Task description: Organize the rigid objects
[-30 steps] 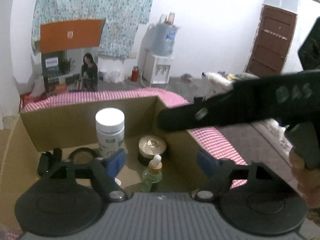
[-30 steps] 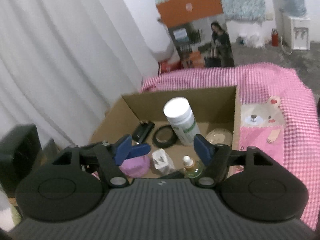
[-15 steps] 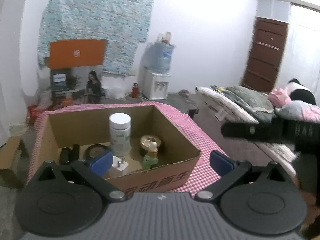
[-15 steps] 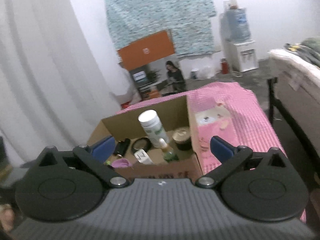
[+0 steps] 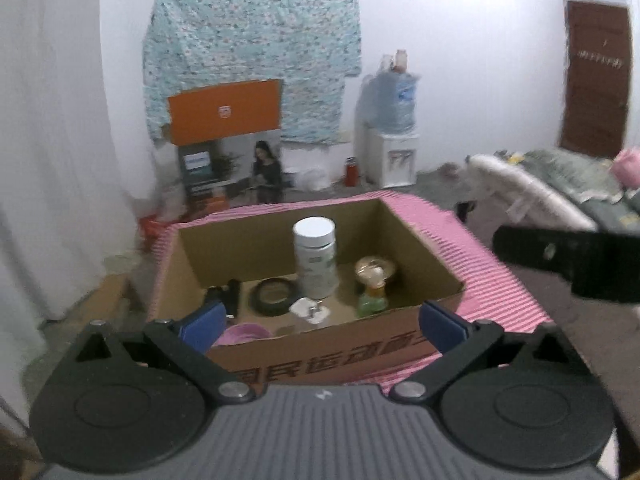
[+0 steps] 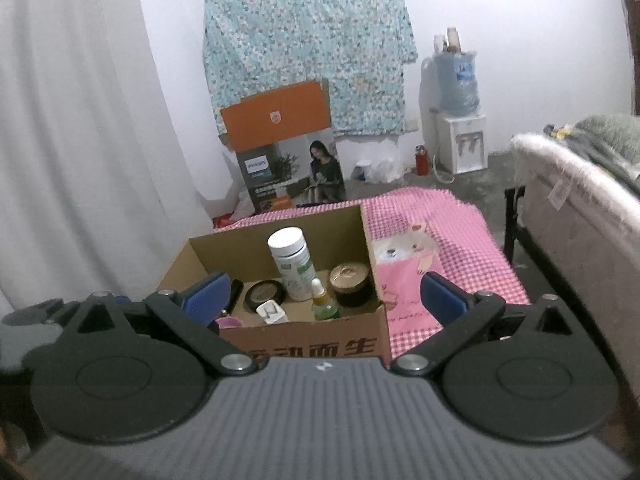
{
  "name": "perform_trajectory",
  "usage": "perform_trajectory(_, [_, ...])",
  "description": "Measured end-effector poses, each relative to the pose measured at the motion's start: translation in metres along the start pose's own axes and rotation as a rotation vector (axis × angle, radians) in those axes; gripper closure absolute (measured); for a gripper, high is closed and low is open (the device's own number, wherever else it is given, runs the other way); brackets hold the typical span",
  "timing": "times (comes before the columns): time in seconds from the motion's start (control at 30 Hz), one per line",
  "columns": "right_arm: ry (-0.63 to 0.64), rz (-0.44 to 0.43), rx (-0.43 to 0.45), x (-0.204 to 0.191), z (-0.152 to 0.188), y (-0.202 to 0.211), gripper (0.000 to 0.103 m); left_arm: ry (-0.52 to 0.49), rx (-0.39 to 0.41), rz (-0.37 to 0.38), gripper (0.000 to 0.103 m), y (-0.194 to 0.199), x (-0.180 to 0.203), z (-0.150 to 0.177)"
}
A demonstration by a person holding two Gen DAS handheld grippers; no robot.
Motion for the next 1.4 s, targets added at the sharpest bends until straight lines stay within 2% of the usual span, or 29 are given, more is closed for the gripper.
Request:
perform_trajectory(0.27, [0.039,0.07,0.016,-0.006,-0.006,0.003,0.001,-0.08,0.037,0.062,0.0,0.003,0.02,0.002])
perform_trajectory(0.33, [0.069,0.095,0.02,-0.009,-0.008,0.005,0.001,-0.092,0.001,0.061,0.0,0.0,0.021,0.005])
perform_trajectory(0.5, [0.114,0.16,0.055,-0.012,-0.016,0.011,0.001,-0.056,-0.04,0.078,0.0,-0.013,0.016,0.007])
perform_trajectory(0.63, [0.141,0.229,0.095,-0.007,-0.019,0.016,0.001,-0.022,-0.023,0.109,0.0,-0.015,0.011,0.005])
perform_trajectory(0.73, [0.213,0.257,0.052,-0.006,-0.015,0.003,0.001,0.017,-0.048,0.112,0.0,-0.021,0.003,0.005])
perform_trajectory(0.83, [0.237,0.267,0.009,-0.005,-0.011,-0.007,0.001,0.066,-0.043,0.084,0.0,-0.02,-0.012,0.007])
perform_trajectory(1.0, [0.202,0.195,-0.021,-0.007,-0.006,-0.016,0.001,0.132,-0.085,0.042,0.0,-0.026,-0.035,0.015])
perform_trajectory(1.17, [0.139,0.069,-0.103,-0.016,0.0,-0.038,0.001,0.231,-0.127,0.019,0.0,-0.032,-0.057,0.019])
perform_trajectory(1.4, [0.164,0.031,-0.182,-0.036,0.011,-0.071,0.001,0.269,-0.143,-0.019,0.0,-0.038,-0.076,0.018])
Point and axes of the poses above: each gripper's, at about its wrist camera, not at the fingertips, and y roughly against the way its jaws point, x to its right, z to its underside, the point moved 6 cm from there along -y, roughly the way its jaws point, and after that the axes turned 9 degrees about -x, right-handed, at the moved point
